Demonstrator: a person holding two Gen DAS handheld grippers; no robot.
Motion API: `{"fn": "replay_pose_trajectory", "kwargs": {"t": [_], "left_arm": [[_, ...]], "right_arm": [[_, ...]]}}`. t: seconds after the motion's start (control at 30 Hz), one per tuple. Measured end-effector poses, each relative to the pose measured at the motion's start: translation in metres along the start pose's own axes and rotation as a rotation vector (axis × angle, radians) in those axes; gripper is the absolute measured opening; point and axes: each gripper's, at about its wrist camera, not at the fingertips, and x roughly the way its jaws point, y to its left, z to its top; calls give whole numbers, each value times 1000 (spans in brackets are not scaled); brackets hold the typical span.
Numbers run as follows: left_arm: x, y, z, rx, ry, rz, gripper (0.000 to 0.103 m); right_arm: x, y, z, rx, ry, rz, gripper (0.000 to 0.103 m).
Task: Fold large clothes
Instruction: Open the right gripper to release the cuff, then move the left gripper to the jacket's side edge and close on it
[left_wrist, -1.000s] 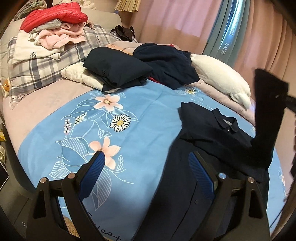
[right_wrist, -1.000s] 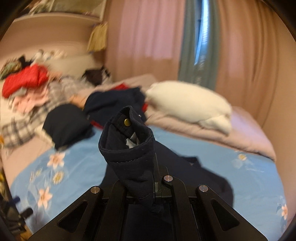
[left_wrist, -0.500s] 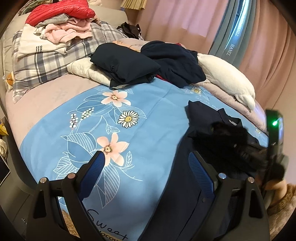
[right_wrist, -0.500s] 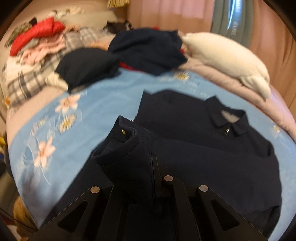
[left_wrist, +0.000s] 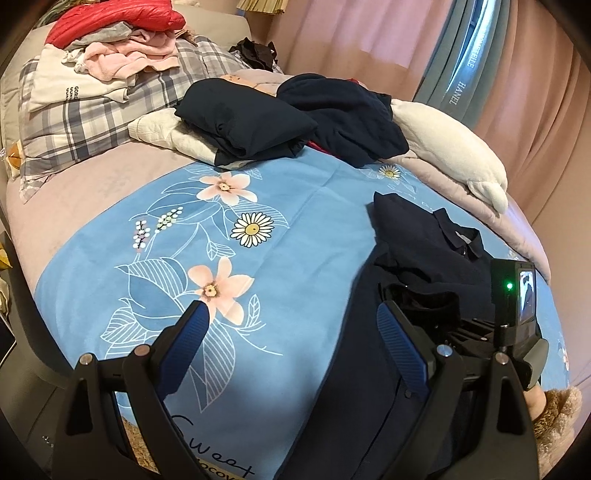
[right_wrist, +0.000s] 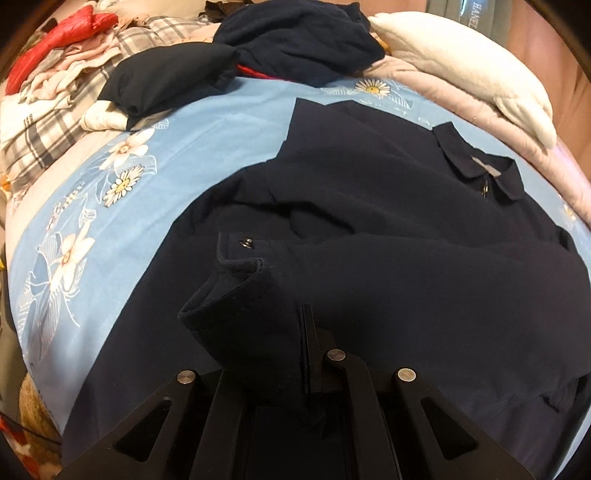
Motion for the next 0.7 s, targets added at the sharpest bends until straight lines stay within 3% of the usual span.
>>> {"fn": "replay_pose_trajectory", "kwargs": {"t": [0.4, 0.53, 0.57, 0.7], "left_arm": [[2, -18, 4, 15, 20, -78, 97], [5, -29, 4, 30, 32, -114, 98], [7, -33, 4, 32, 40, -126, 98], [17, -45, 3, 42, 83, -168, 99]], "right_arm": [[-38, -21, -9, 54, -50, 96, 7], [-57, -36, -17, 101, -100, 117, 46], [-63, -41, -20, 117, -114, 126, 52], [-81, -54, -30, 146, -187, 161, 57]]}}
